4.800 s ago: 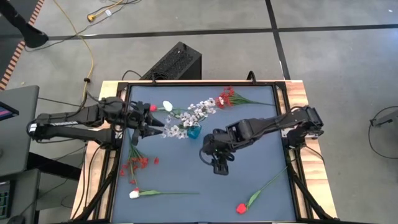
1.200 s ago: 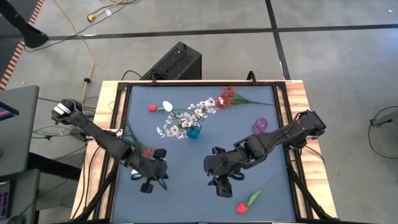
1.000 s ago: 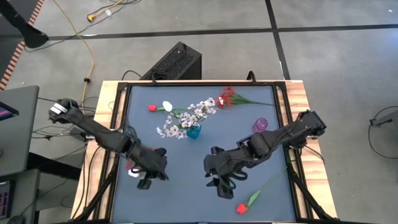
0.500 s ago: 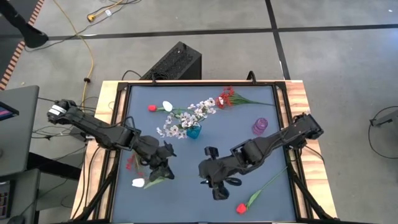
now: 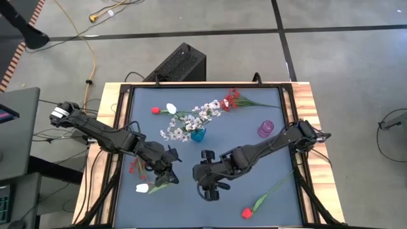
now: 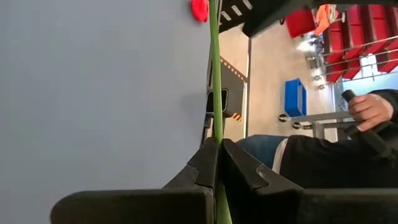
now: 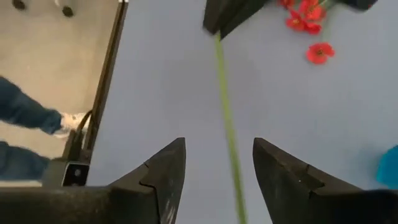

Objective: Sort flowers into vase by color
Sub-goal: Put the white flower into the blue vase

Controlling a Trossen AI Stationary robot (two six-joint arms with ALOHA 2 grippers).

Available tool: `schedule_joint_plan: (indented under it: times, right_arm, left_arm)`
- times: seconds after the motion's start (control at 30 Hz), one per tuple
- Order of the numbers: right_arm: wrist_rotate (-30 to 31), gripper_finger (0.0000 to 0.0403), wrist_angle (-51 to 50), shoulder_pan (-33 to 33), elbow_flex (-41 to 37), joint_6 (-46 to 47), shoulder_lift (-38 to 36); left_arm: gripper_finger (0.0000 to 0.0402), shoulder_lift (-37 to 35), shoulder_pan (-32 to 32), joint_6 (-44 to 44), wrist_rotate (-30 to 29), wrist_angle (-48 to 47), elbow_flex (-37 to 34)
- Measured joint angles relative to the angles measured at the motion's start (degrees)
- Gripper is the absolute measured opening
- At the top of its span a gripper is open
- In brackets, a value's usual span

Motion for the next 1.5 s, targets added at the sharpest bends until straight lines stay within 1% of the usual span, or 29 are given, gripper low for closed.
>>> schedule_joint_plan:
  times: [0.1,0.2,0.43,0.57,0.67,0.9,1.07,1.13,1.3,1.4,1.5]
  right_arm:
    - [-0.3,0.0212,-0.2,0.1,0.0,0.2,0.2]
    - [-0.3,0.02,-0.6,0.1,0.0,0.1,0.2]
    - [-0.3,0.0148,-0.9,0.1,0.0,0.1,0.2]
    - [-1.8,0.0117,-1.0,0.1,0.0,0.1,0.2]
    - [-1.9,0.0102,-1.0,0.1,0.0,0.1,0.2]
    - [-3.9,0.0084,-1.0,0.1,0.0,0.1,0.2]
    - [-6.2,0.0042,-0.9,0.1,0.0,0.1,0.2]
    - [-7.1,0.0022,-0.9,0.1,0.0,0.1,0.1]
    - [-11.1,0.0021,-1.0,0.1,0.0,1.3,0.1]
    - [-15.3,0.0021,-1.0,0.3,0.0,2.4,0.1]
    - [-17.5,0.0021,-1.2,1.3,-0.1,2.4,-0.6]
  left_arm:
    - [0.0,0.0,0.0,0.3,0.2,0.1,0.0]
    - [0.0,0.0,0.0,0.7,0.8,0.5,0.0]
    - [0.0,0.0,0.0,2.3,2.9,0.6,0.0]
    - [0.0,0.0,0.0,3.7,3.5,1.0,0.0]
    - [0.0,0.0,0.0,4.3,3.7,1.7,0.0]
    - [0.0,0.0,0.0,5.1,3.9,2.6,0.0]
    - [0.0002,0.0,0.0,6.1,3.7,2.6,0.0]
    - [0.001,0.0,0.0,6.6,3.6,2.6,0.0]
    - [0.0059,0.0,-0.2,8.7,3.7,3.0,0.0]
    - [0.0094,0.0,-0.2,8.8,3.9,4.6,0.0]
    - [0.0124,-0.7,-0.2,10.3,5.9,5.6,0.0]
